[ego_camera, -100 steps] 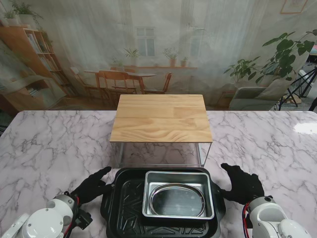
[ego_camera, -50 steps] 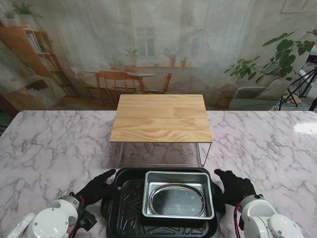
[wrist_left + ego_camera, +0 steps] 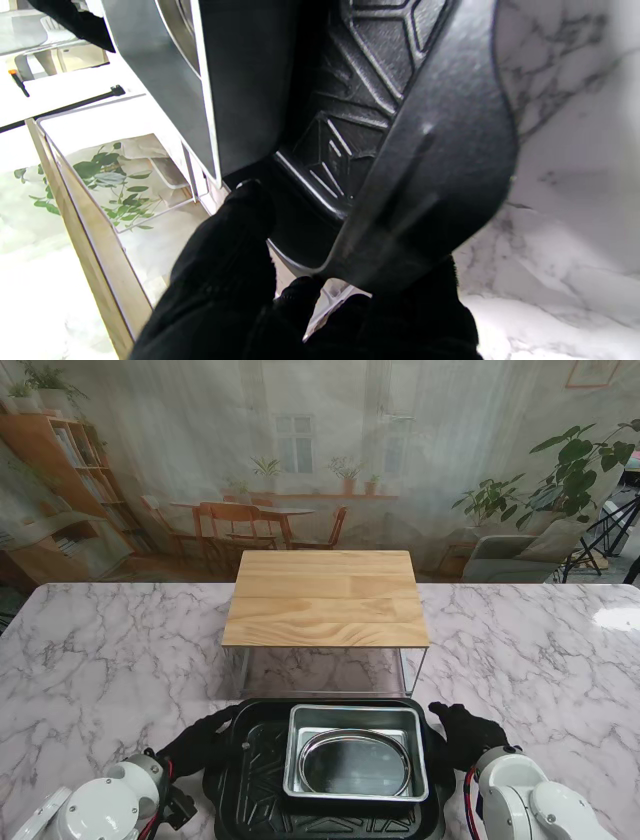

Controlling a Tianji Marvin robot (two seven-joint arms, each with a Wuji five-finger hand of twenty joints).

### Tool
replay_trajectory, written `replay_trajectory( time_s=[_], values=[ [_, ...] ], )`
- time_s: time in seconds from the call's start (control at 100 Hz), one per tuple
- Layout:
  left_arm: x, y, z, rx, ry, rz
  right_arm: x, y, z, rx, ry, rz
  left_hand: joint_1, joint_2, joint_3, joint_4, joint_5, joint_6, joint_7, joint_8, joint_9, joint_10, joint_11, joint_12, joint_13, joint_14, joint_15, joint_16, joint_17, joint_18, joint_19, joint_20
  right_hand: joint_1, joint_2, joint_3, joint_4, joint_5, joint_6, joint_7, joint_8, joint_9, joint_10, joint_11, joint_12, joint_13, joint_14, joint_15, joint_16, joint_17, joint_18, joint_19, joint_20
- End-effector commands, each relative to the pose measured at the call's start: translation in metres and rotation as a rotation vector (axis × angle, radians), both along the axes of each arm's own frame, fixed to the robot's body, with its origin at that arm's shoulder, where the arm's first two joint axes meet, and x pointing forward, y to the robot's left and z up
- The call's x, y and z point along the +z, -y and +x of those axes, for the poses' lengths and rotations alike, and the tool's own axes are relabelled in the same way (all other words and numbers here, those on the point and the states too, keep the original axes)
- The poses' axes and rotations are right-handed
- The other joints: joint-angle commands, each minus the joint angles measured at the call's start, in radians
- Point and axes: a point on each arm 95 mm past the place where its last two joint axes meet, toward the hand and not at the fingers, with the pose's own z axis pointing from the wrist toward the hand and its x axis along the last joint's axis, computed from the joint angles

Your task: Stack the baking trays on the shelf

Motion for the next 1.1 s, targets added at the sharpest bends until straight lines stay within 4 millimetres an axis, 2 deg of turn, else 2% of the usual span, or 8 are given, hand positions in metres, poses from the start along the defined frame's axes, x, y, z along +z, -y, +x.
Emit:
replay_trajectory(
  time_s=[0.0, 0.19, 0.27, 0.32, 0.38, 0.58, 0.81, 1.09],
  values=[
    [-0.002, 0.001, -0.001, -0.014, -0.018, 0.011, -0.009, 0.002, -0.003, -0.010, -0.034, -0.005, 0.015, -0.017, -0.019, -0.020, -0.035, -0.016, 0.009, 0.002, -0.029, -0.029, -0.003, 0.014, 0.009, -0.004, 0.026, 0.008, 0.006, -0.055, 0.033, 0.019, 0.086, 0.011, 0.042, 0.017, -0.019, 0.027, 0.002, 0.021, -0.036, 0.023, 0.006, -0.002, 0.031, 0.010, 0.090, 0.034, 0.027, -0.012, 0.040, 0.009],
    [-0.007, 0.000, -0.001, -0.013, -0.035, 0.043, -0.010, -0.001, -0.002, -0.017, -0.049, 0.009, 0.059, -0.002, 0.176, 0.063, -0.031, -0.025, 0.012, 0.001, -0.011, -0.033, -0.002, 0.025, 0.034, -0.018, 0.032, 0.015, 0.024, -0.062, 0.046, 0.025, 0.106, 0.049, 0.074, 0.030, -0.015, 0.026, 0.011, 0.028, -0.036, 0.030, 0.023, 0.005, 0.055, -0.002, 0.154, 0.067, 0.070, -0.025, 0.081, 0.025],
    [-0.008, 0.000, 0.000, -0.015, -0.037, 0.060, -0.010, -0.001, -0.002, -0.016, -0.054, 0.010, 0.068, -0.007, 0.241, 0.066, -0.029, -0.032, 0.013, 0.000, -0.004, -0.036, 0.000, 0.026, 0.042, -0.022, 0.036, 0.016, 0.032, -0.066, 0.049, 0.026, 0.111, 0.056, 0.084, 0.033, -0.011, 0.025, 0.015, 0.029, -0.036, 0.030, 0.030, 0.008, 0.058, -0.016, 0.175, 0.078, 0.081, -0.036, 0.094, 0.030],
    [-0.007, -0.001, -0.001, -0.014, -0.039, 0.065, -0.010, -0.001, -0.002, -0.015, -0.059, 0.008, 0.037, -0.016, 0.302, 0.039, -0.030, -0.034, 0.014, -0.002, -0.004, -0.037, -0.002, 0.028, 0.041, -0.022, 0.035, 0.016, 0.030, -0.066, 0.050, 0.027, 0.093, 0.065, 0.069, 0.030, -0.013, 0.016, 0.019, 0.030, -0.036, 0.016, 0.035, 0.009, 0.038, -0.035, 0.185, 0.087, 0.047, -0.048, 0.105, 0.039],
    [-0.006, -0.002, -0.001, -0.011, -0.039, 0.064, -0.009, -0.001, -0.002, -0.011, -0.054, -0.001, 0.018, -0.020, 0.287, 0.031, -0.031, -0.032, 0.014, -0.002, -0.004, -0.035, -0.001, 0.028, 0.038, -0.020, 0.034, 0.016, 0.027, -0.066, 0.049, 0.026, 0.076, 0.072, 0.048, 0.027, -0.013, 0.010, 0.023, 0.030, -0.035, 0.007, 0.037, 0.009, 0.022, -0.051, 0.188, 0.094, 0.007, -0.055, 0.119, 0.053],
    [0.005, -0.006, -0.002, -0.001, -0.010, 0.058, -0.005, 0.001, -0.005, 0.000, -0.020, 0.001, 0.003, -0.015, 0.019, -0.029, -0.021, 0.012, 0.030, 0.008, 0.005, -0.017, 0.004, 0.046, 0.017, 0.001, 0.042, 0.026, 0.006, -0.058, 0.051, 0.028, 0.046, 0.089, -0.011, 0.015, -0.004, 0.006, 0.030, 0.030, -0.023, 0.002, 0.036, 0.008, 0.003, -0.063, 0.181, 0.099, -0.040, -0.066, 0.127, 0.069],
    [0.013, -0.015, -0.006, 0.022, -0.003, 0.099, 0.000, 0.003, -0.007, 0.008, 0.009, 0.002, -0.028, -0.030, -0.065, -0.038, 0.051, 0.106, 0.062, 0.069, 0.099, 0.028, 0.051, 0.160, 0.034, 0.044, 0.095, 0.075, 0.022, -0.040, 0.093, 0.048, -0.008, 0.108, -0.100, -0.004, 0.030, 0.015, 0.055, 0.041, 0.003, 0.008, 0.057, 0.025, -0.003, -0.068, 0.177, 0.102, -0.054, -0.068, 0.119, 0.074],
    [0.012, -0.017, -0.012, 0.023, -0.036, 0.131, 0.000, 0.009, -0.009, -0.007, 0.048, -0.039, -0.078, -0.046, -0.102, -0.051, 0.038, 0.123, 0.032, 0.107, 0.138, 0.041, 0.072, 0.251, 0.058, 0.067, 0.135, 0.133, 0.045, -0.030, 0.141, 0.071, -0.068, 0.083, -0.197, -0.031, 0.077, 0.037, 0.103, 0.085, 0.031, 0.029, 0.120, 0.092, 0.000, -0.059, 0.183, 0.105, -0.041, -0.094, 0.117, 0.078]
  ],
)
